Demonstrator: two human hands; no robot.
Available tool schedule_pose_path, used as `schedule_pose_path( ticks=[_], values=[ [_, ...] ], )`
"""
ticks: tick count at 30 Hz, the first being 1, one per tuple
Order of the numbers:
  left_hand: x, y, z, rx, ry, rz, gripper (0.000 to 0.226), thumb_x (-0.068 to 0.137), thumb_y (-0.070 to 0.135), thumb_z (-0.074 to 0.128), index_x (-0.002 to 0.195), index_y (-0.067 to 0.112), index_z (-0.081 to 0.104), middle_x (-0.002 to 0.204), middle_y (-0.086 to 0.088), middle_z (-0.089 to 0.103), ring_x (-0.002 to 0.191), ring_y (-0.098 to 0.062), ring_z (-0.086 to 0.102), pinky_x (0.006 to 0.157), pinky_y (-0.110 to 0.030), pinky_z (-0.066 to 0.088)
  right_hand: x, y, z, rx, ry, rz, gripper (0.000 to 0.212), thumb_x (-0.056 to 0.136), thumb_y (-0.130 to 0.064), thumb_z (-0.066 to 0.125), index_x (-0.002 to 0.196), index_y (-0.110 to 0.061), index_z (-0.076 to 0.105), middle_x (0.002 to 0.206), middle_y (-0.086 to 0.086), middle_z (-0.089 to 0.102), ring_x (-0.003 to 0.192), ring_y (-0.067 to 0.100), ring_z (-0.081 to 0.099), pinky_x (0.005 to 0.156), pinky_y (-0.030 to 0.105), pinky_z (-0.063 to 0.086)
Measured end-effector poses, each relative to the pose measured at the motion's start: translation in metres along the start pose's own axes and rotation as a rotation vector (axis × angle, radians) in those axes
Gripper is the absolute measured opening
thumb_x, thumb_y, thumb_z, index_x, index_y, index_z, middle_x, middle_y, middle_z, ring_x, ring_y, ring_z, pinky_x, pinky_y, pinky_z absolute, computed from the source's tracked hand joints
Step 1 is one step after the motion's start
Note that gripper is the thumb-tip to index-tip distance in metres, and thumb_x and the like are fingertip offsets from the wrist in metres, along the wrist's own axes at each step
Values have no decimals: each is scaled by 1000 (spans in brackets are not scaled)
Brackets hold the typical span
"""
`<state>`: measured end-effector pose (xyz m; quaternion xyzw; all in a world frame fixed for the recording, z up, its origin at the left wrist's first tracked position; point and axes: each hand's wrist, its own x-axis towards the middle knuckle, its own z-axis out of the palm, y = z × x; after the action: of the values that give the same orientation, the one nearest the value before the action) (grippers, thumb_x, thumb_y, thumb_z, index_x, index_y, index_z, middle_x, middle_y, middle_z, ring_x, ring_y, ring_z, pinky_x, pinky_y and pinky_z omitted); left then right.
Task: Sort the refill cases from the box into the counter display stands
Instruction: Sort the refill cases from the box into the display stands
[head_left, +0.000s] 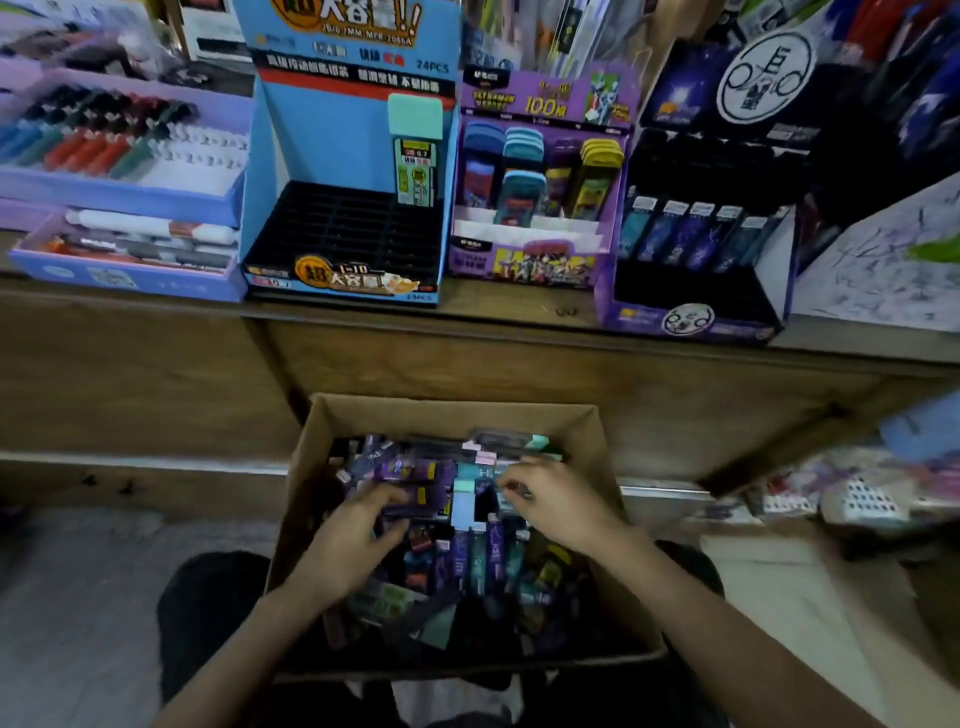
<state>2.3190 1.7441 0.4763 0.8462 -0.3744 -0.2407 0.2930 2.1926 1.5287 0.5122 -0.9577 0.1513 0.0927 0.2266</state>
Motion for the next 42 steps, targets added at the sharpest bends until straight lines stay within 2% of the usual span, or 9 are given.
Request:
schedule_pose_path(
  ticks=[7,13,18,20,23,26,33,38,42],
  values=[
    [-5,-29,32,124,-76,-28,39,90,14,58,128,11,50,129,-7,49,118,-25,48,99,-29,35,-10,36,66,200,-150,216,32,94,-27,54,125,-18,54,128,0,50,112,16,53,88,24,42],
    [31,-27,34,392,24,87,47,92,24,53,137,21,43,136,-1,46,121,-25,44,94,-36,36,32,27,70,145,98,106,36,94,-22,54,128,-13,52,129,4,46,122,21,44,103,32,37],
    [50,-37,42,564,-96,28,65,95,43,44,150,21,17,156,-1,19,139,-21,25,114,-36,12,80,20,65,91,-5,61,51,92,-22,55,140,-16,38,138,5,38,127,25,38,102,35,35],
    [43,-41,44,602,-86,68,67,93,38,52,148,14,23,154,-9,25,138,-25,31,114,-40,17,92,19,67,65,-68,64,57,92,-24,56,144,-15,32,141,7,35,128,27,37,103,36,35],
    [26,-38,42,588,-45,151,63,73,25,79,128,4,57,128,-20,58,106,-34,63,90,-47,48,98,19,74,-26,-91,50,68,90,-31,59,147,-14,25,140,9,32,127,29,32,105,36,31],
    [15,-40,38,594,-15,177,62,59,21,88,115,6,67,113,-17,67,86,-32,69,70,-41,55,97,19,81,-124,-79,39,73,87,-34,62,146,-12,25,135,9,32,124,29,31,104,39,32],
    [17,-41,37,559,-89,123,48,90,35,54,136,24,44,142,-3,38,124,-28,40,95,-37,34,89,18,83,-112,-55,17,59,86,-29,64,133,-10,35,131,10,39,121,28,38,100,37,32],
    [20,-41,36,481,-73,116,46,87,37,59,129,23,47,131,-1,44,119,-25,42,92,-35,32,80,19,85,-239,1,-59,53,88,-25,61,131,-7,36,127,12,46,119,29,42,99,35,32],
    [17,-36,35,188,-18,106,42,82,34,68,116,15,51,115,-7,58,106,-27,53,87,-35,38,72,17,89,-279,72,-104,62,84,-16,61,138,-6,33,126,12,43,116,29,39,98,37,34]
  ],
)
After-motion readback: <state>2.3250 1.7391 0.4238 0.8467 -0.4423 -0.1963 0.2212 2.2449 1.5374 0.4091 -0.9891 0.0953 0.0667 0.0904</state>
